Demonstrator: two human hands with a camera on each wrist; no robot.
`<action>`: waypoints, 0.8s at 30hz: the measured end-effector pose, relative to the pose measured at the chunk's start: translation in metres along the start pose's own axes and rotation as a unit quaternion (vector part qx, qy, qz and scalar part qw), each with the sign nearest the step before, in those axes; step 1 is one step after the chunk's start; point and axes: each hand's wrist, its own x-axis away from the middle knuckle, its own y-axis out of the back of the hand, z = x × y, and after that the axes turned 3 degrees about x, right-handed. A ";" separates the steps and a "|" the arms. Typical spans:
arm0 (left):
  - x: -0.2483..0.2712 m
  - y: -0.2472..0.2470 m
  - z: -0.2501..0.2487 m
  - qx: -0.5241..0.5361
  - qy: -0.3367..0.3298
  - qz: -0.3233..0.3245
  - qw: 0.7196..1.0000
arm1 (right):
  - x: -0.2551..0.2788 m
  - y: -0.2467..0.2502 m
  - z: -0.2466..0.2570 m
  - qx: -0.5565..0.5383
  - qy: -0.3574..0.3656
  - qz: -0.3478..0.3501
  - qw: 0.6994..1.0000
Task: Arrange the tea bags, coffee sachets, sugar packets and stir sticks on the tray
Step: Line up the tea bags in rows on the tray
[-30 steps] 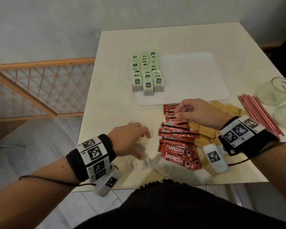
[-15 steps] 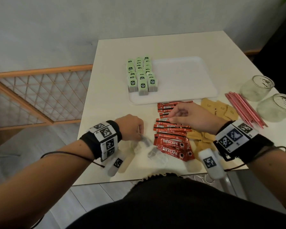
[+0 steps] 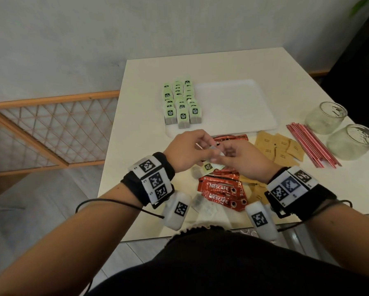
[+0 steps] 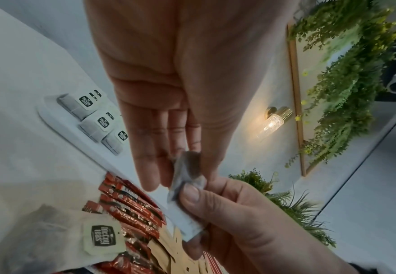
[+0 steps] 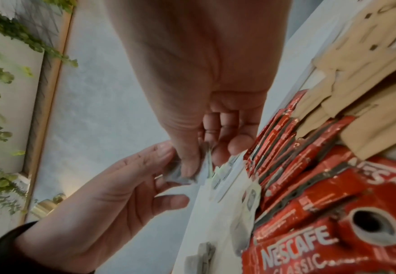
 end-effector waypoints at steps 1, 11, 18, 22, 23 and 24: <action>0.000 0.000 0.002 -0.010 0.002 0.002 1.000 | 0.002 0.002 -0.002 0.008 -0.005 -0.013 1.000; -0.015 -0.008 0.030 -0.327 0.095 0.099 0.935 | 0.003 0.022 -0.012 0.141 -0.003 0.064 0.988; -0.016 -0.005 0.032 -0.352 0.099 0.085 0.927 | -0.005 0.012 -0.007 0.152 -0.005 0.105 0.983; -0.015 -0.010 0.034 -0.385 0.119 0.121 0.907 | -0.004 0.011 -0.007 0.156 -0.017 0.118 0.980; -0.015 -0.010 0.033 -0.372 0.119 0.123 0.912 | -0.004 0.010 -0.007 0.154 -0.018 0.123 0.980; -0.015 -0.008 0.032 -0.360 0.116 0.120 0.918 | -0.004 0.009 -0.007 0.155 -0.016 0.128 0.979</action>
